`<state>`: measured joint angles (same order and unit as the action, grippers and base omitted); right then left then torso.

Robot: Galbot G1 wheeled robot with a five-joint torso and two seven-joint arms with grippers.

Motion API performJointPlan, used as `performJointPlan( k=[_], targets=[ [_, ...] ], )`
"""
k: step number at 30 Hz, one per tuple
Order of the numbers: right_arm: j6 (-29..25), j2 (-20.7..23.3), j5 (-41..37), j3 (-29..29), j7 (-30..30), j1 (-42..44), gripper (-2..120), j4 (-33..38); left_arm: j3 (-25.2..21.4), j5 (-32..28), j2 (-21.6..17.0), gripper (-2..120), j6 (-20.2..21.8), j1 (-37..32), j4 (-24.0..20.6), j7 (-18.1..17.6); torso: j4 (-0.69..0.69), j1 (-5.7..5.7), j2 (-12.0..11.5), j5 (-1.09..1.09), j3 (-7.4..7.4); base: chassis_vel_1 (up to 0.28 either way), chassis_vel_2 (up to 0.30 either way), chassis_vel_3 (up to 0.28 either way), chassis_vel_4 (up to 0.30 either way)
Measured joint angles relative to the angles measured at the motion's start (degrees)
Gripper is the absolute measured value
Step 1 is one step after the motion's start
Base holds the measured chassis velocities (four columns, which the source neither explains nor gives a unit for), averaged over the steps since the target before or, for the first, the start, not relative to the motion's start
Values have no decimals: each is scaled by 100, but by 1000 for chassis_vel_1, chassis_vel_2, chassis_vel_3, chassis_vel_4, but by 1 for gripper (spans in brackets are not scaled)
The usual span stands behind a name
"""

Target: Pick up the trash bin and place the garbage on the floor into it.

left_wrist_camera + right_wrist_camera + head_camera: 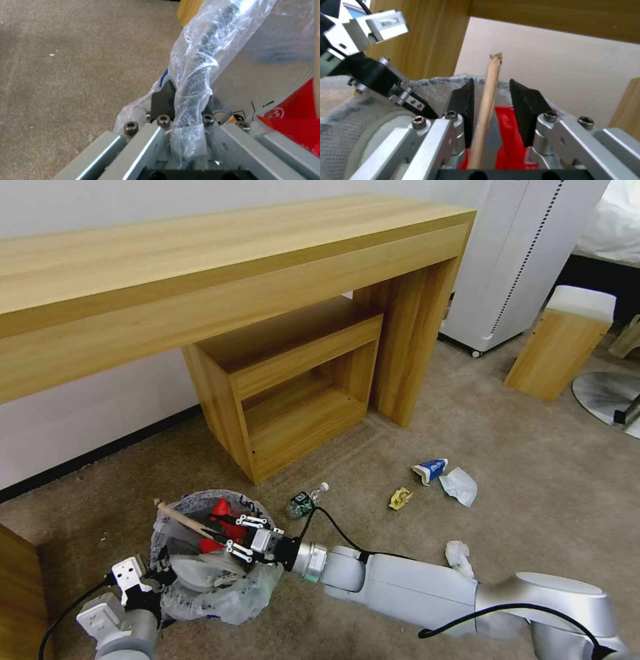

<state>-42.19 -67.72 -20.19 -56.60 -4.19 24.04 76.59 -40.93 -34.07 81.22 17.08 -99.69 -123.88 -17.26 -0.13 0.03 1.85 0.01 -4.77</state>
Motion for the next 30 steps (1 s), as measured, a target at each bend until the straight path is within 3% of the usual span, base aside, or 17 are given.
performJointPlan(
  k=[7,15,19,22,23,30],
  targets=[
    [96,437,-30,231,-79,57,25,426,-14,-23,-33,0,1,9,24,-10,-1,0,0,0,0,0,0,0,0],
    [438,879,-426,974,-419,244,30,1057,-77,-60,-102,0,16,-65,-13,-24,0,0,0,1,0,0,0,0,0],
    [1120,1270,-1139,1637,-1000,398,50,1644,-114,-67,-174,0,16,-143,-38,-26,0,0,0,0,0,0,0,0,0],
    [1376,1397,-1379,1846,-1192,468,56,1844,-115,-68,-191,0,16,-154,-38,-26,-1,0,0,0,0,0,0,0,0],
    [1698,1548,-1755,2104,-1479,595,65,2106,-115,-72,-215,0,13,-152,-38,-25,-1,0,0,0,0,0,0,0,0],
    [1985,1773,-1930,2892,-1837,1105,86,2253,-115,-76,-271,0,12,-167,-11,-23,1,0,0,0,0,0,0,0,0]
  ],
)
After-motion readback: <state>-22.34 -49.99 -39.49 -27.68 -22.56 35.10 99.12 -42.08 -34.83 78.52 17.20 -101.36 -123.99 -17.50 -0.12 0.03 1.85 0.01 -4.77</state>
